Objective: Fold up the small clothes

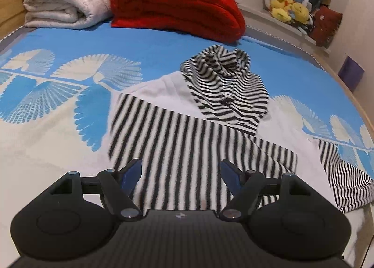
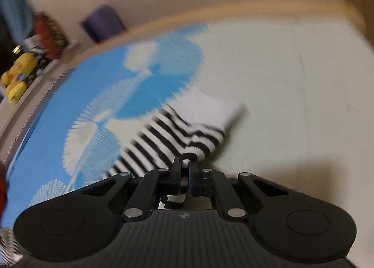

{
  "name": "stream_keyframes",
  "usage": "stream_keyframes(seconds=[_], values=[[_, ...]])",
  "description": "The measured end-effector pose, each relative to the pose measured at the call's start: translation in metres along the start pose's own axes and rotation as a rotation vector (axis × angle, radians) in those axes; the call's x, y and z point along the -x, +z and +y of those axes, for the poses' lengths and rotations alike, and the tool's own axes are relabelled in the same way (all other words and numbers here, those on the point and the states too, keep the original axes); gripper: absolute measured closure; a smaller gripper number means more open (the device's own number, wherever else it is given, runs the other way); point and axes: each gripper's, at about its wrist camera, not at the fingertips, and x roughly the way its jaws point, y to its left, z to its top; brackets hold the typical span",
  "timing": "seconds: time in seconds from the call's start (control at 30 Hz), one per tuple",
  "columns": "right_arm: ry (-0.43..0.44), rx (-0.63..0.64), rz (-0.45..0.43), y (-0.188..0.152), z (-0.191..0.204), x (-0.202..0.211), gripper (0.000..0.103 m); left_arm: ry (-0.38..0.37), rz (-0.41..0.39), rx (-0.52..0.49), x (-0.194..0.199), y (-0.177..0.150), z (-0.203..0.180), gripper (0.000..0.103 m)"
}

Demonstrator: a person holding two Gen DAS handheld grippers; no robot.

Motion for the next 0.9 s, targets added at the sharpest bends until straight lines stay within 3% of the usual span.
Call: stream_keyframes(seconds=[0.07, 0.2, 0.33, 0.4, 0.47, 0.5, 0.53, 0.63, 0.7, 0.77, 0.83, 0.9], values=[[0.067, 0.098, -0.09, 0.0, 0.031, 0.021, 0.099, 0.007, 0.004, 0.021, 0.002, 0.003, 0.01, 0.024], [0.291, 0.293, -0.213, -0.019, 0.099, 0.077, 0.1, 0.021, 0.002, 0.057, 0.009, 0.009, 0.032, 0.024], [0.607, 0.512, -0.207, -0.074, 0.17, 0.142, 0.1, 0.029, -0.004, 0.099, 0.018, 0.015, 0.058, 0.024], [0.825, 0.657, -0.102, -0.114, 0.202, 0.17, 0.099, 0.026, 0.001, 0.131, 0.022, 0.02, 0.072, 0.024], [1.05, 0.738, 0.214, -0.161, 0.224, 0.18, 0.097, 0.011, 0.01, 0.161, 0.025, 0.025, 0.085, 0.024], [1.091, 0.745, 0.389, -0.186, 0.227, 0.177, 0.095, 0.007, 0.013, 0.174, 0.027, 0.026, 0.092, 0.024], [1.052, 0.759, 0.502, -0.21, 0.227, 0.174, 0.095, 0.006, 0.015, 0.188, 0.028, 0.027, 0.097, 0.024], [0.857, 0.846, 0.646, -0.249, 0.221, 0.176, 0.089, -0.004, 0.03, 0.242, 0.032, 0.03, 0.113, 0.024], [0.743, 0.886, 0.628, -0.243, 0.219, 0.186, 0.089, -0.024, 0.046, 0.288, 0.032, 0.032, 0.12, 0.024], [0.705, 0.846, 0.587, -0.224, 0.219, 0.2, 0.085, -0.039, 0.064, 0.328, 0.028, 0.033, 0.124, 0.024], [0.7, 0.747, 0.55, -0.2, 0.214, 0.206, 0.067, -0.033, 0.08, 0.343, 0.023, 0.033, 0.126, 0.025], [0.71, 0.653, 0.504, -0.187, 0.205, 0.207, 0.06, -0.01, 0.098, 0.349, 0.017, 0.03, 0.129, 0.036]])
